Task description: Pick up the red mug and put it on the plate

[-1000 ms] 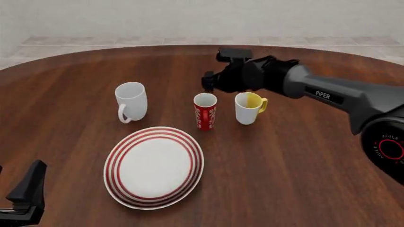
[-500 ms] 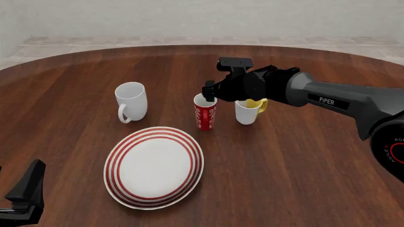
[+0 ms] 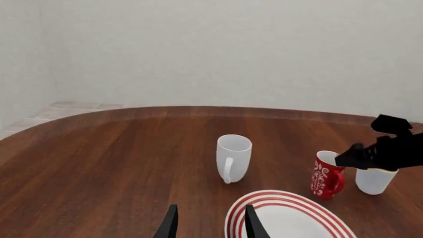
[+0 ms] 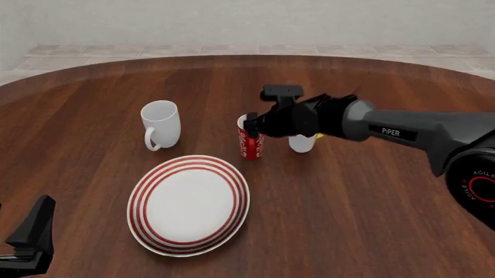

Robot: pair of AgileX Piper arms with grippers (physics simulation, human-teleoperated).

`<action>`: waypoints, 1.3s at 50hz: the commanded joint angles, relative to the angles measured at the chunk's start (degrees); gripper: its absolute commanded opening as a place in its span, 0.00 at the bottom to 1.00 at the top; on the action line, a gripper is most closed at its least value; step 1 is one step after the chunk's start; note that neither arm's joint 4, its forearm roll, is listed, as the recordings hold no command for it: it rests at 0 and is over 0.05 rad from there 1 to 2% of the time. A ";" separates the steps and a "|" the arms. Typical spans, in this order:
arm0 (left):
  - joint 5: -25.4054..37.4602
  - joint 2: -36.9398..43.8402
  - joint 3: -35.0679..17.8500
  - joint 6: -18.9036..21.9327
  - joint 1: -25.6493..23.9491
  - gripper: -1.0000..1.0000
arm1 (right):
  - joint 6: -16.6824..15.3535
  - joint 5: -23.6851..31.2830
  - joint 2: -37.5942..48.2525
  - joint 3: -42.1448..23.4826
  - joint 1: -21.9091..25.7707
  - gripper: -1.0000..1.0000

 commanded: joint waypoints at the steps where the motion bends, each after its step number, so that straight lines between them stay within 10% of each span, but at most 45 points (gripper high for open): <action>1: 0.25 0.00 -0.29 -0.07 0.11 1.00 | 0.66 -0.93 0.46 1.23 1.10 1.00; 64: -0.31 0.00 0.19 -0.54 0.32 1.00 | 5.71 -4.11 5.19 3.91 2.20 1.00; 65: -0.30 0.00 0.18 -0.55 0.30 1.00 | 5.55 -4.28 5.13 4.04 2.14 0.00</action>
